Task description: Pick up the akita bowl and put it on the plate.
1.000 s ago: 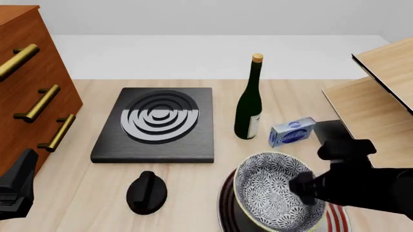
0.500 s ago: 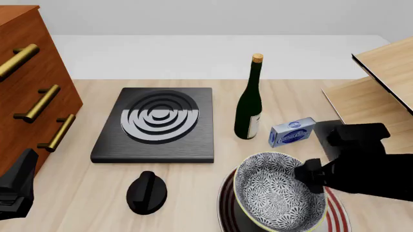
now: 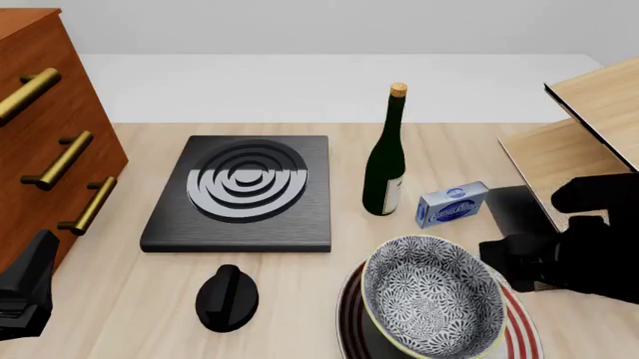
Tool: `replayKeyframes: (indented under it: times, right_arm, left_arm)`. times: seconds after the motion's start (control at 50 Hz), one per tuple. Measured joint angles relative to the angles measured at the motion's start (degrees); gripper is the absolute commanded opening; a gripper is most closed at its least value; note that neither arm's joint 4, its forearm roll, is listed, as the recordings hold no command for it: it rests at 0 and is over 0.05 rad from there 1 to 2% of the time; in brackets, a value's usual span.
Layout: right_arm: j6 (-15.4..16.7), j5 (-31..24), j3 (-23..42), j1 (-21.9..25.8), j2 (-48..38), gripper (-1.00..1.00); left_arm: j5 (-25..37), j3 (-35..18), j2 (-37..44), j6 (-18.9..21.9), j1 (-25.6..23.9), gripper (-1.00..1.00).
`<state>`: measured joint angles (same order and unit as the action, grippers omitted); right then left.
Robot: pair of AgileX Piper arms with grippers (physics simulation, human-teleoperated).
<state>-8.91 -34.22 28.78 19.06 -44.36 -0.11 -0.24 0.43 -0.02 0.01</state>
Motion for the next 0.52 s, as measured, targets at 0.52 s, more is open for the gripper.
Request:
replayKeyframes:
  times: [0.52]
  right_arm:
    - [-0.64, -0.94, -4.50, 2.00, 14.07, 1.00]
  left_arm:
    - [0.00, 0.00, 0.00, 0.00, 0.00, 1.00]
